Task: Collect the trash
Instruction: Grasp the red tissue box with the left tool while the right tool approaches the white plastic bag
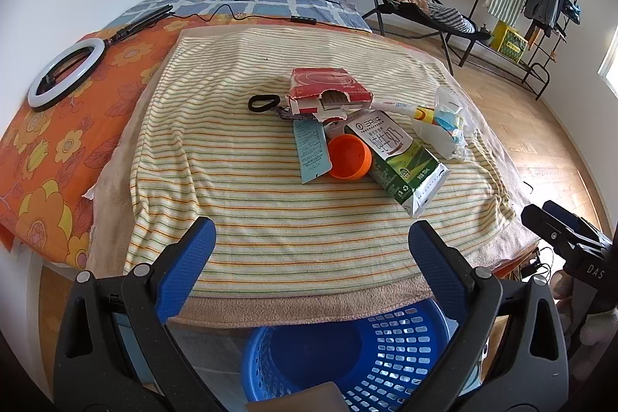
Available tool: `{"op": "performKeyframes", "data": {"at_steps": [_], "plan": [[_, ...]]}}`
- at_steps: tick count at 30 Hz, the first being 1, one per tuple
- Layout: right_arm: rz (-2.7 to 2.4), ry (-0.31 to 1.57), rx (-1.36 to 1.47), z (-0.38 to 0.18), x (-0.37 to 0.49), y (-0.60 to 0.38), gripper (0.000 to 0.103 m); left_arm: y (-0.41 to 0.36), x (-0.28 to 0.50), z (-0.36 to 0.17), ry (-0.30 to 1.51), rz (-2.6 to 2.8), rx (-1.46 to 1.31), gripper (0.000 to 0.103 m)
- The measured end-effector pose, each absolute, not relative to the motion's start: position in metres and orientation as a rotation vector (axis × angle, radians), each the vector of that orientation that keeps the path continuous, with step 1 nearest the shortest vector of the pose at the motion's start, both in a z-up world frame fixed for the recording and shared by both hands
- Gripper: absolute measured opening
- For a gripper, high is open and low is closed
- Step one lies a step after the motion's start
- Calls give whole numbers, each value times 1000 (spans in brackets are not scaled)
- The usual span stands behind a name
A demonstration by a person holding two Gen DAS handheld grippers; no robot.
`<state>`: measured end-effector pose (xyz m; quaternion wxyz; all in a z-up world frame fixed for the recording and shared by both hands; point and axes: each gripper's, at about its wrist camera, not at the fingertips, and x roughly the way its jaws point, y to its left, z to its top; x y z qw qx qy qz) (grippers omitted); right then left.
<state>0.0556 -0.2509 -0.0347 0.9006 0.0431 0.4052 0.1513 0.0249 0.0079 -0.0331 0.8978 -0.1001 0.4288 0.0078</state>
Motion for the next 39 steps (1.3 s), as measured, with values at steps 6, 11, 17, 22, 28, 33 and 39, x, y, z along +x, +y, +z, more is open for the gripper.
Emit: {"op": "performKeyframes", "data": {"at_steps": [6, 11, 17, 22, 28, 33, 39], "plan": [[311, 867, 101, -39, 73, -256, 101, 3, 48, -42, 938, -25, -243, 95], [308, 872, 122, -32, 95, -264, 100, -2, 63, -38, 932, -49, -227, 93], [283, 828, 94, -12, 125, -264, 100, 4, 89, -21, 912, -50, -231, 91], [307, 816, 99, -3, 154, -263, 100, 8, 131, -6, 917, -62, -205, 91], [266, 879, 179, -19, 185, -279, 96, 6, 189, -2, 991, -49, -165, 91], [255, 978, 349, -44, 205, -301, 93, -10, 234, -16, 1078, -35, -89, 91], [247, 1018, 354, -60, 220, -292, 92, -26, 270, -50, 1176, 10, -56, 91]]}}
